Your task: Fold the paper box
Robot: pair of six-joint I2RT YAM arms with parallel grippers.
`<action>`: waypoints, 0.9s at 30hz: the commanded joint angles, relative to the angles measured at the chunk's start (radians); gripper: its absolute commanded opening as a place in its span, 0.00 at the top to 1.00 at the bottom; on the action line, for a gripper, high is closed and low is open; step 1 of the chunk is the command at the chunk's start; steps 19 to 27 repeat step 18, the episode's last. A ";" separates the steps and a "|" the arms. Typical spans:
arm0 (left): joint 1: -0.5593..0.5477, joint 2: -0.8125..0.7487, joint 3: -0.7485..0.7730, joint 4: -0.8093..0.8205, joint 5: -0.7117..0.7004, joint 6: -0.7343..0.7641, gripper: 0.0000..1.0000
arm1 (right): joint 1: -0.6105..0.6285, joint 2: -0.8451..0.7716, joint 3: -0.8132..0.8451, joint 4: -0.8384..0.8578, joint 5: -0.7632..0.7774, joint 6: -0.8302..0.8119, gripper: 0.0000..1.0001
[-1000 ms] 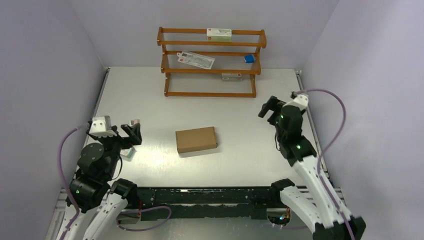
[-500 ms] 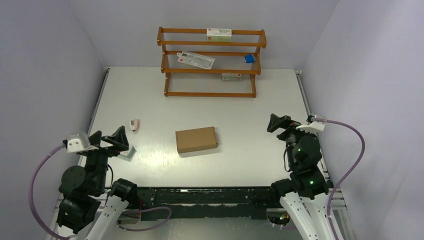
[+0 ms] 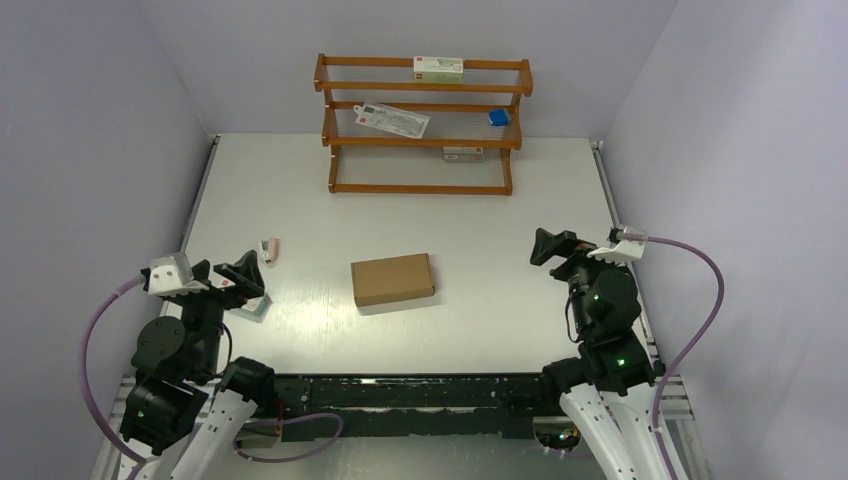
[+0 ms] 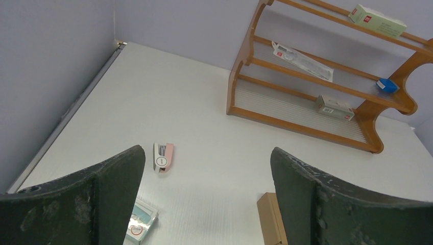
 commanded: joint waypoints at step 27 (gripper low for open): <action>0.007 0.006 -0.015 0.012 0.007 0.027 0.03 | -0.003 0.001 -0.012 0.052 -0.023 -0.001 0.00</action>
